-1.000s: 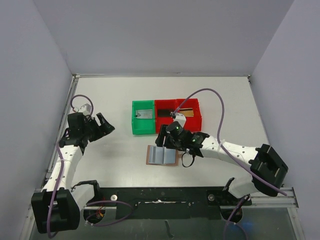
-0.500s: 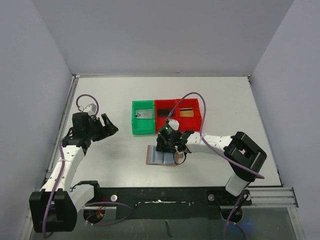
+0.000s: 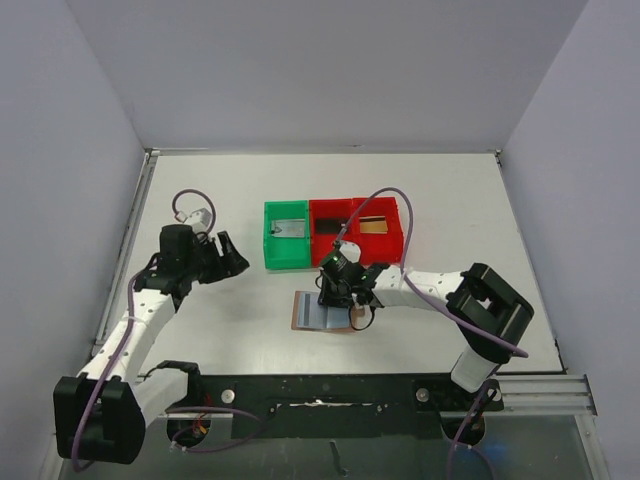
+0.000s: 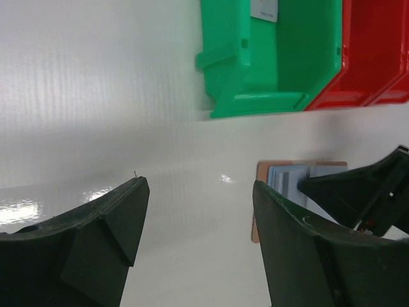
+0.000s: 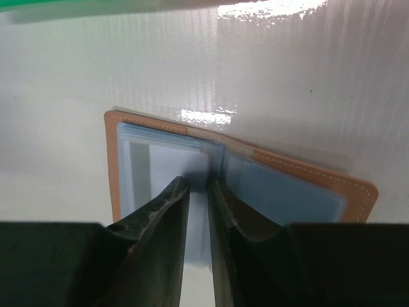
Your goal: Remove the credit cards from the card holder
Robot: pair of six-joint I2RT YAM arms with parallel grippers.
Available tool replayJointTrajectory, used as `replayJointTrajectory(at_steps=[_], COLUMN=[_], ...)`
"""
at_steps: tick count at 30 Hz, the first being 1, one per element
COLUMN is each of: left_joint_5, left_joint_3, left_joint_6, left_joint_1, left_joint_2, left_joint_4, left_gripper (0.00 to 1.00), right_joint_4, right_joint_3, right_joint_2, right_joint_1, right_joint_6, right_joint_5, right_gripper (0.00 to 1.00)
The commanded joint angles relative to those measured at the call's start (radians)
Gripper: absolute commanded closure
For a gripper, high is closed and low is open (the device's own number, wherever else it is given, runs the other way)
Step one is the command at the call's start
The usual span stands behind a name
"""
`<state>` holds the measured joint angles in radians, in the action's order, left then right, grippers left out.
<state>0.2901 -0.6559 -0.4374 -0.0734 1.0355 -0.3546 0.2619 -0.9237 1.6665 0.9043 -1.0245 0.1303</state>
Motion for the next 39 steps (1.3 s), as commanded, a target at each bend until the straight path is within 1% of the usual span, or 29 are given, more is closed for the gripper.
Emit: replayJointTrajectory(at_steps=[1, 6, 9, 12, 17, 19, 25, 28, 31, 32, 35, 38, 39], left_joint_5=[-0.012, -0.061, -0.082, -0.088, -0.079, -0.078, -0.077, -0.085, -0.088, -0.09, -0.104, -0.148, -0.16], left_joint_3=[-0.006, 0.02, 0.012, 0.026, 0.091, 0.109, 0.115, 0.124, 0.138, 0.139, 0.137, 0.128, 0.123], left_joint_6=[-0.059, -0.174, -0.217, -0.268, -0.4, -0.441, -0.483, -0.504, -0.517, -0.519, -0.524, -0.52, -0.517], left_joint_1=[-0.114, -0.273, -0.366, -0.429, -0.495, -0.518, -0.578, -0.605, -0.612, -0.613, -0.613, -0.612, -0.612], left_joint_2=[-0.023, -0.024, 0.002, 0.039, 0.074, 0.095, 0.17, 0.182, 0.192, 0.198, 0.198, 0.175, 0.167], left_joint_4=[0.068, 0.135, 0.175, 0.219, 0.349, 0.393, 0.444, 0.466, 0.483, 0.478, 0.466, 0.422, 0.404], left_gripper=[0.36, 0.37, 0.38, 0.39, 0.41, 0.42, 0.45, 0.49, 0.51, 0.52, 0.53, 0.53, 0.54], right_joint_4=[-0.084, -0.193, -0.25, -0.323, -0.429, -0.44, -0.439, -0.448, -0.443, -0.444, -0.43, -0.32, -0.275], right_joint_3=[0.067, 0.15, 0.196, 0.264, 0.355, 0.364, 0.374, 0.395, 0.404, 0.403, 0.374, 0.279, 0.244], right_joint_2=[-0.029, -0.04, -0.04, -0.058, -0.072, -0.07, -0.071, -0.079, -0.084, -0.09, -0.119, -0.126, -0.116], right_joint_1=[-0.027, -0.052, -0.072, -0.092, -0.132, -0.136, -0.136, -0.141, -0.143, -0.143, -0.133, -0.101, -0.088], right_joint_6=[-0.017, -0.025, -0.037, -0.069, -0.114, -0.116, -0.135, -0.158, -0.167, -0.157, -0.104, -0.035, -0.014], right_joint_5=[-0.051, -0.113, -0.153, -0.19, -0.239, -0.243, -0.229, -0.216, -0.206, -0.205, -0.196, -0.149, -0.13], right_gripper=[0.81, 0.89, 0.93, 0.94, 0.96, 0.97, 1.0, 1.0, 1.0, 0.99, 0.87, 0.72, 0.7])
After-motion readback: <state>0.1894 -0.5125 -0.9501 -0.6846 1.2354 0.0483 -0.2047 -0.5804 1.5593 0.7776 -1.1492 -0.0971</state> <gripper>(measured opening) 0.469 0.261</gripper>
